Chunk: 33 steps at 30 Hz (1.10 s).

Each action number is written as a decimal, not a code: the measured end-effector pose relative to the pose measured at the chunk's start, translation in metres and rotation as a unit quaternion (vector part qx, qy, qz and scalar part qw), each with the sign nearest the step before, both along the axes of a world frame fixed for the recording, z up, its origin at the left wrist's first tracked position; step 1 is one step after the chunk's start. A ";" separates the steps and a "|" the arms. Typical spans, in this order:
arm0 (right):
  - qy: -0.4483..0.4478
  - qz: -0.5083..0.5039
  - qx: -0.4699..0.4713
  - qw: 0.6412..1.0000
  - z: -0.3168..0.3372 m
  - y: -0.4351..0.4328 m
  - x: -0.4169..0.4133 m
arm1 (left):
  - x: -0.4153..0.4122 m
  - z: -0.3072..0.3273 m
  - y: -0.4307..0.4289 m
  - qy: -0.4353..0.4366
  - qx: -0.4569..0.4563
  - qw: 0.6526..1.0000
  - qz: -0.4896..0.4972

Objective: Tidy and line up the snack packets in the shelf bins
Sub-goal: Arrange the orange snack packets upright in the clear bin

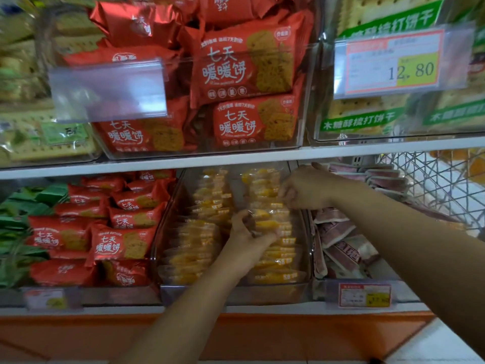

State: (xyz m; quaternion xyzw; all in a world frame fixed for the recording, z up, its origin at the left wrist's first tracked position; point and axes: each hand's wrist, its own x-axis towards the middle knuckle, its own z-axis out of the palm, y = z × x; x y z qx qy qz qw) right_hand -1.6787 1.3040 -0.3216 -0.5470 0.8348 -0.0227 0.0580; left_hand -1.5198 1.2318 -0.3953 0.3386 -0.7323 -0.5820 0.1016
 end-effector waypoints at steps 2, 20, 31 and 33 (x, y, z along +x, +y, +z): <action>0.006 0.007 0.010 1.000 0.003 -0.008 -0.001 | 0.001 0.002 -0.001 -0.007 0.012 1.000 -0.004; 0.109 0.015 -0.024 0.994 -0.008 -0.004 0.009 | 0.001 -0.007 -0.010 -0.001 0.014 0.999 -0.038; -0.075 -0.050 -0.169 0.981 -0.034 0.029 0.016 | -0.010 -0.006 -0.007 0.043 0.085 0.995 -0.011; -0.089 -0.057 -0.177 0.979 -0.036 0.030 0.016 | -0.014 -0.005 -0.006 0.050 0.084 0.995 0.011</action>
